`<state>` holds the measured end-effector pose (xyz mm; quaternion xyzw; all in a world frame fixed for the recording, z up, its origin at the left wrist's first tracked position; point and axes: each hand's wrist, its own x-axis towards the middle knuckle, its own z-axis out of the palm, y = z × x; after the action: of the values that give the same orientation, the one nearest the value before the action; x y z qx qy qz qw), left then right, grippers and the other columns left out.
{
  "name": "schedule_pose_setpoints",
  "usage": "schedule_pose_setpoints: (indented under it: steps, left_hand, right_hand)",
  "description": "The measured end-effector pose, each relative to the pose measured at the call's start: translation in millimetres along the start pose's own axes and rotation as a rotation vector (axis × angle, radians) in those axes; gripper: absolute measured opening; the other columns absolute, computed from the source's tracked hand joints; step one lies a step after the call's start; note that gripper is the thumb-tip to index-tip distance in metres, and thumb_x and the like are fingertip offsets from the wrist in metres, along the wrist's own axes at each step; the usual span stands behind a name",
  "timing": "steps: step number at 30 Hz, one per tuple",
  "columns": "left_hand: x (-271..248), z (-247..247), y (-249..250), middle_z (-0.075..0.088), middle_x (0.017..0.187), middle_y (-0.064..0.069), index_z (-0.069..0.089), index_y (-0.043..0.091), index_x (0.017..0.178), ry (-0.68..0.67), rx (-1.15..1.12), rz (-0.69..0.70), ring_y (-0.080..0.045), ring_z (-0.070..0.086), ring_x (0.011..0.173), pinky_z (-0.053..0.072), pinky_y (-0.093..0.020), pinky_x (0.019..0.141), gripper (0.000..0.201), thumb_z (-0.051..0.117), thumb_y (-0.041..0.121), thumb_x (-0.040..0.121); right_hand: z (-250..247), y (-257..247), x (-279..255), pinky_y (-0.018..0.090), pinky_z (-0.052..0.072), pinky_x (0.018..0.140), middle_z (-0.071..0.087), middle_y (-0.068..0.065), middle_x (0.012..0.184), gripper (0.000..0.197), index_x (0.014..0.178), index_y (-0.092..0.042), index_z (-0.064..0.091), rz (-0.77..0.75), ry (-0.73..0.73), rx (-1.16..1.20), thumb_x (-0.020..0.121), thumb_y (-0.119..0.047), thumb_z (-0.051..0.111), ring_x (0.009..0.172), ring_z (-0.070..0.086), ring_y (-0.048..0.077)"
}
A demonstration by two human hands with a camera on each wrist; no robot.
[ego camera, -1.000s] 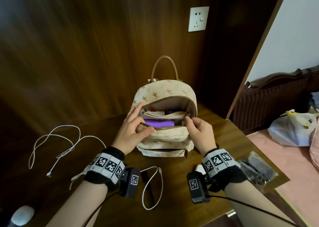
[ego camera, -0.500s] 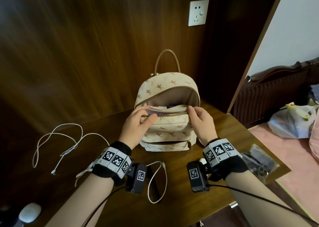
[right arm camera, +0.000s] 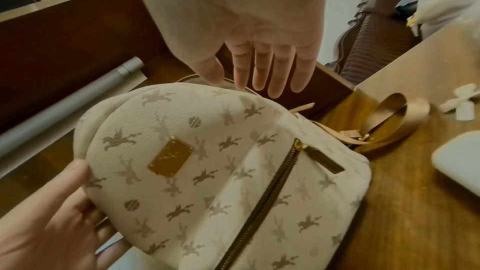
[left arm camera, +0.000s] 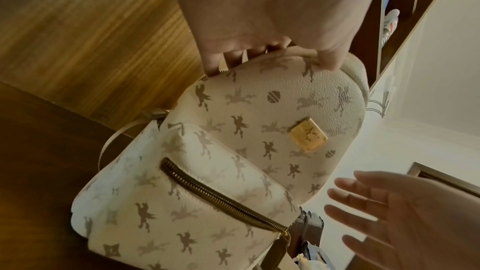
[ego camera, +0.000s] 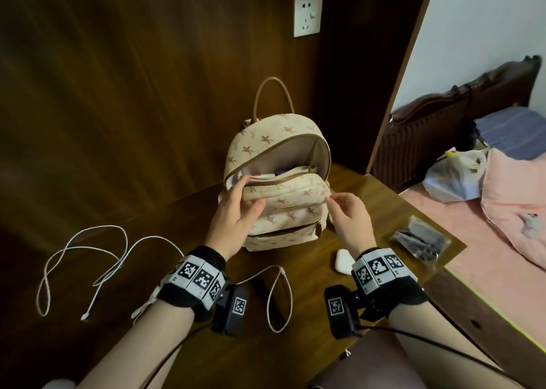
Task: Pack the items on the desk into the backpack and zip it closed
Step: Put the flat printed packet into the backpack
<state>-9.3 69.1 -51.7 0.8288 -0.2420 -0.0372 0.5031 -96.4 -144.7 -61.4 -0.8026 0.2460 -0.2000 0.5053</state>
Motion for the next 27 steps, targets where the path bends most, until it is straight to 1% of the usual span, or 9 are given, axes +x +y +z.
schedule_pose_setpoints:
  steps: [4, 7, 10, 14, 17, 20, 23, 25, 27]
  left_hand:
    - [0, 0, -3, 0.029, 0.154, 0.005, 0.021, 0.035, 0.149, -0.004, 0.004, 0.031, -0.014, 0.027, 0.14, 0.028, -0.03, 0.106, 0.07, 0.044, 0.058, 0.087]
    - [0, -3, -7, 0.027, 0.155, 0.005, 0.022, 0.038, 0.148, -0.002, -0.012, 0.045, -0.015, 0.025, 0.142, 0.029, -0.036, 0.112, 0.069, 0.042, 0.06, 0.085]
    - [-1, -10, -9, 0.029, 0.154, 0.004, 0.026, 0.034, 0.148, 0.017, -0.016, 0.057, -0.012, 0.025, 0.141, 0.027, -0.034, 0.113, 0.063, 0.038, 0.051, 0.089]
    - [-11, -27, -16, 0.035, 0.151, 0.004, 0.032, 0.027, 0.147, 0.043, -0.017, 0.023, -0.01, 0.031, 0.138, 0.028, -0.034, 0.113, 0.06, 0.037, 0.046, 0.09]
    - [-22, -44, -29, 0.043, 0.146, 0.004, 0.041, 0.024, 0.142, 0.058, 0.037, -0.033, -0.01, 0.037, 0.133, 0.033, -0.033, 0.109, 0.058, 0.037, 0.047, 0.09]
    - [-35, -59, -40, 0.049, 0.139, 0.002, 0.048, 0.02, 0.136, 0.036, 0.102, -0.068, -0.013, 0.042, 0.13, 0.034, -0.029, 0.104, 0.041, 0.044, 0.037, 0.098]
    - [-50, -68, -50, 0.05, 0.137, 0.002, 0.051, 0.02, 0.132, -0.016, 0.187, -0.133, -0.012, 0.043, 0.128, 0.033, -0.025, 0.1, 0.036, 0.047, 0.03, 0.098]
    - [-58, -71, -56, 0.048, 0.139, 0.004, 0.05, 0.022, 0.133, -0.064, 0.239, -0.172, -0.012, 0.041, 0.13, 0.033, -0.028, 0.103, 0.038, 0.05, 0.033, 0.097]
    - [-65, -74, -60, 0.044, 0.143, 0.005, 0.046, 0.024, 0.136, -0.133, 0.293, -0.194, -0.013, 0.035, 0.135, 0.032, -0.033, 0.109, 0.043, 0.053, 0.036, 0.095]
  right_hand:
    - [-5, 4, -15, 0.022, 0.043, 0.075, 0.061, -0.001, 0.106, 0.022, 0.112, -0.016, 0.056, 0.074, -0.026, -0.032, 0.095, -0.028, 0.05, 0.091, 0.056, 0.011]
    - [-4, 3, -23, 0.014, 0.04, 0.066, 0.062, -0.004, 0.097, 0.02, 0.109, -0.016, 0.059, 0.051, -0.06, -0.088, 0.094, -0.026, 0.051, 0.083, 0.056, 0.004]
    - [6, 0, -28, 0.018, 0.044, 0.069, 0.065, -0.001, 0.097, 0.02, 0.107, -0.016, 0.061, 0.028, -0.142, -0.174, 0.093, -0.029, 0.052, 0.086, 0.06, 0.011]
    - [35, 1, -37, 0.024, 0.047, 0.08, 0.064, 0.001, 0.108, 0.029, 0.111, -0.016, 0.059, 0.09, -0.381, -0.403, 0.092, -0.037, 0.054, 0.091, 0.057, 0.012]
    - [63, 4, -47, 0.027, 0.049, 0.086, 0.059, 0.004, 0.12, 0.049, 0.123, -0.014, 0.051, 0.251, -0.577, -0.531, 0.089, -0.05, 0.054, 0.103, 0.056, 0.017]
    - [85, 8, -55, 0.027, 0.047, 0.077, 0.057, 0.003, 0.114, 0.051, 0.12, -0.015, 0.05, 0.359, -0.694, -0.627, 0.086, -0.054, 0.055, 0.099, 0.055, 0.017]
    - [99, 13, -61, 0.027, 0.048, 0.07, 0.062, 0.001, 0.097, 0.027, 0.098, -0.017, 0.059, 0.219, -0.681, -0.657, 0.09, -0.043, 0.054, 0.088, 0.061, 0.017]
    - [103, 6, -63, 0.028, 0.053, 0.067, 0.067, 0.004, 0.091, 0.02, 0.094, -0.013, 0.06, 0.143, -0.64, -0.522, 0.094, -0.03, 0.049, 0.08, 0.066, 0.017]
    - [104, -13, -66, 0.02, 0.05, 0.052, 0.066, 0.004, 0.087, 0.019, 0.105, -0.011, 0.057, 0.109, -0.613, -0.31, 0.098, -0.021, 0.043, 0.062, 0.063, 0.011]
